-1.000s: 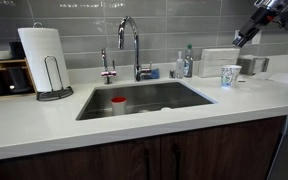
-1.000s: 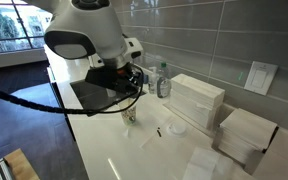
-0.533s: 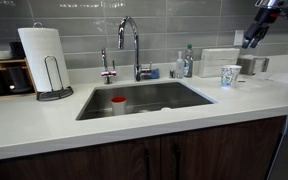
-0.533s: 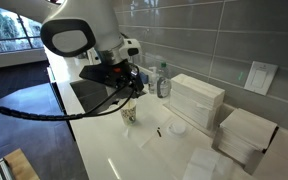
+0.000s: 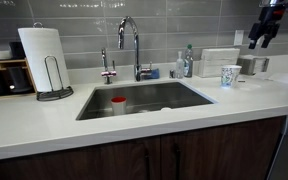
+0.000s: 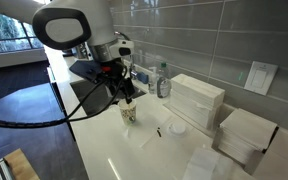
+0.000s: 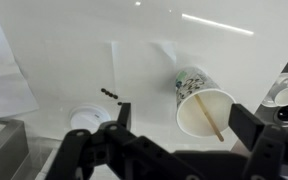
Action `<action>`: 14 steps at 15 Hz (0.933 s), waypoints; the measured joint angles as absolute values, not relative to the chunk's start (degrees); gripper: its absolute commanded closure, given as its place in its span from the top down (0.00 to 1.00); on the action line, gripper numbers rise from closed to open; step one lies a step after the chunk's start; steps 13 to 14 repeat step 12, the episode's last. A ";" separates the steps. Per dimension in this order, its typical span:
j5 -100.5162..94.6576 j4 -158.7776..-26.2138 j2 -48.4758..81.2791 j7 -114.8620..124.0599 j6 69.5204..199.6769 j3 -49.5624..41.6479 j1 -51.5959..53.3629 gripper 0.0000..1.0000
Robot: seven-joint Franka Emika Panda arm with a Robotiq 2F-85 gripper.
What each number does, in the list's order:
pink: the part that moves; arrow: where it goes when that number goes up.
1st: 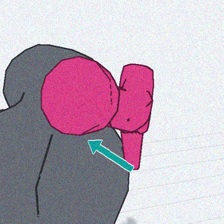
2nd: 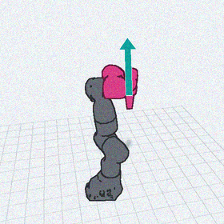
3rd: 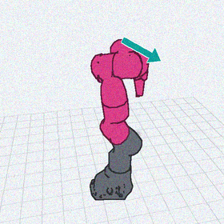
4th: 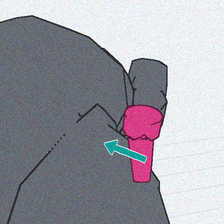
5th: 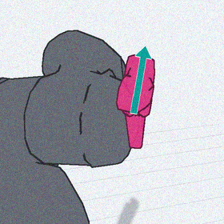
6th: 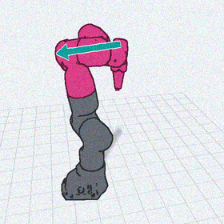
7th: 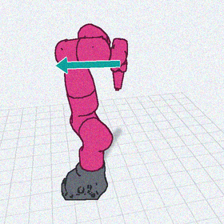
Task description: Put the stirrer in the coffee cup
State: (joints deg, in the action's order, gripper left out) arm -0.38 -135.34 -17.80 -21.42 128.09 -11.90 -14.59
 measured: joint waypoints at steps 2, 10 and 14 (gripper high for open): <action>-1.30 -135.27 -19.34 -17.82 125.20 -11.67 -14.47 1.00; -2.43 -135.49 -25.00 -12.67 120.96 -10.68 -13.33 1.00; -2.43 -135.58 -25.12 -12.67 120.94 -10.70 -13.27 1.00</action>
